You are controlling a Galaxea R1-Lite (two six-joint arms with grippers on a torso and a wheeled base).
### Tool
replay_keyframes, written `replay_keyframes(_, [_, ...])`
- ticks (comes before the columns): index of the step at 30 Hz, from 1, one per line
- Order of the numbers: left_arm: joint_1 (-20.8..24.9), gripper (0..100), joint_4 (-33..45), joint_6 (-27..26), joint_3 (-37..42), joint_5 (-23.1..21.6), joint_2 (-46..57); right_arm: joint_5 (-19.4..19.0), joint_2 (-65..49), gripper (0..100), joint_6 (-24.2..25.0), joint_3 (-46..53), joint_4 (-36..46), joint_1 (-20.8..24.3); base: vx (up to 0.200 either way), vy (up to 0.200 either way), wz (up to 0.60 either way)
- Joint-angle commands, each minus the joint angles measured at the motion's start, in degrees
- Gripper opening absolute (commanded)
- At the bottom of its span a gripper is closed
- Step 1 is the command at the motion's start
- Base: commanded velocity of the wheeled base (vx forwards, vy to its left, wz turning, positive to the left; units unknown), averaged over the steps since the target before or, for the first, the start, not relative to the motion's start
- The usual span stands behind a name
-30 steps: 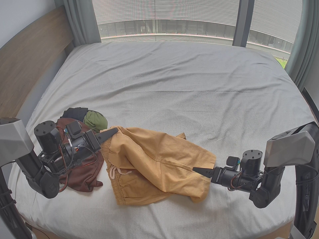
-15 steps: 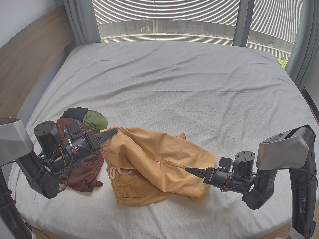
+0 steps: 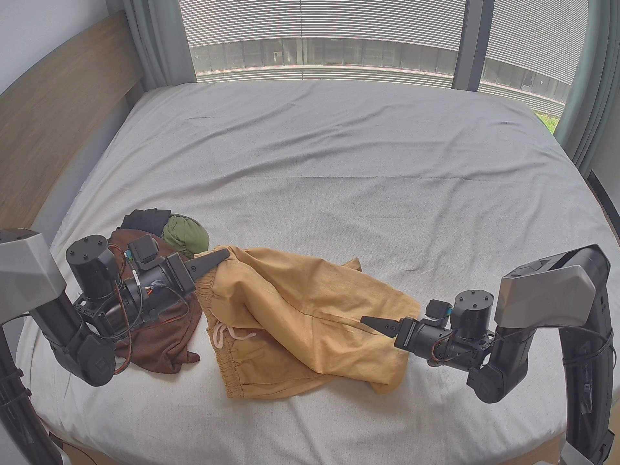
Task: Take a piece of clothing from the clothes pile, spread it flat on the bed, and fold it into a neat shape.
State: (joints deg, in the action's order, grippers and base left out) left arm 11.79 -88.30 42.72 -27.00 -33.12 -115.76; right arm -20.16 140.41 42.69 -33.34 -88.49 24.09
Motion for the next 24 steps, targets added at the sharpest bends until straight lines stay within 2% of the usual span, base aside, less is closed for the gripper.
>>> replay_keyframes(1, [0.0, 0, 0.0, 0.1, -0.1, 0.0, 0.0, -0.1, 0.3, 100, 0.0, -0.1, 0.0, 0.0, 0.0, 0.0, 0.0])
replay_keyframes(2, [0.0, 0, 0.0, 0.0, -0.1, 0.0, 0.0, -0.1, 0.3, 0, 0.0, -0.1, 0.0, 0.0, 0.0, 0.0, 0.0])
replay_keyframes(14, [0.0, 0, 0.0, 0.1, -0.2, 0.0, 0.2, -0.1, 0.0, 0, -0.1, 0.7, 0.0, -0.1, 0.0, 0.0, 0.0])
replay_keyframes(24, [0.0, 0, 0.0, 0.1, -0.7, 0.0, 0.7, -0.5, -10.2, 0, -0.2, 4.5, 0.2, -0.9, 0.0, 0.0, 0.0])
